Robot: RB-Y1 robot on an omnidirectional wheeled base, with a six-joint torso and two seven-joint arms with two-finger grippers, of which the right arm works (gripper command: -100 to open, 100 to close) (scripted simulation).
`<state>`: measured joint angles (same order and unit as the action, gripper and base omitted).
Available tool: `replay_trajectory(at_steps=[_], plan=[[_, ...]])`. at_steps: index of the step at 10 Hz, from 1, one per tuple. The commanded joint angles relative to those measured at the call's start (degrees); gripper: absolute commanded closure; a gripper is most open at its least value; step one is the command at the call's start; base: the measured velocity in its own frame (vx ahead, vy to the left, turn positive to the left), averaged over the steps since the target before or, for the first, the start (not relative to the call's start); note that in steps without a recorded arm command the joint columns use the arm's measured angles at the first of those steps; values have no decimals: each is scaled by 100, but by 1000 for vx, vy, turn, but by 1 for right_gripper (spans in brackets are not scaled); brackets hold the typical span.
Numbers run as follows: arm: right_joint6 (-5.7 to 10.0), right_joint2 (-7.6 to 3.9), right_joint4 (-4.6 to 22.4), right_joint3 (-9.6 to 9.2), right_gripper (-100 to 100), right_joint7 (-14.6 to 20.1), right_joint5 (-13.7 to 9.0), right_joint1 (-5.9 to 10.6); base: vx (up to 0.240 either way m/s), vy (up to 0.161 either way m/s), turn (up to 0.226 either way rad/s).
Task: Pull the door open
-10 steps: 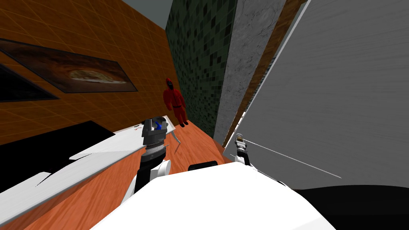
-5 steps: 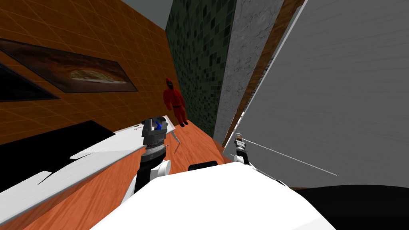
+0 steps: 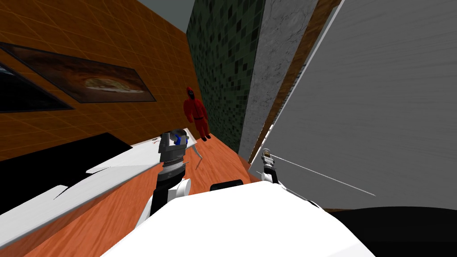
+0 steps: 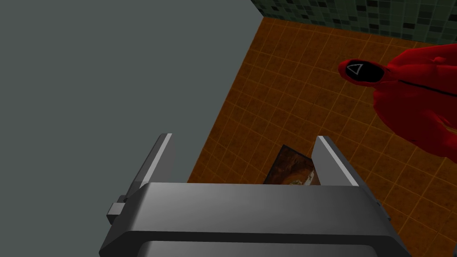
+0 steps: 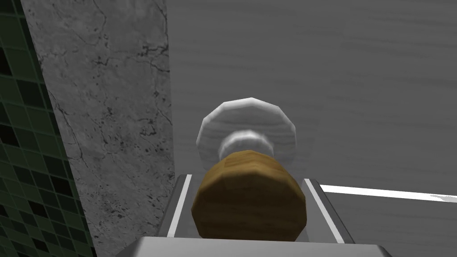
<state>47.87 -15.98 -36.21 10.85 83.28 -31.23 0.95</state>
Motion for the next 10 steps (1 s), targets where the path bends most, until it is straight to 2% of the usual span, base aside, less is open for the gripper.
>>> replay_trajectory(at_steps=[1,7,10], plan=[[-12,29,-16,-15,100,7,8,-17,-225,-5,162],[-43,77,-140,-21,100,58,31,-75,-260,16,210],[-96,87,-231,-7,100,34,27,-128,-183,2,109]])
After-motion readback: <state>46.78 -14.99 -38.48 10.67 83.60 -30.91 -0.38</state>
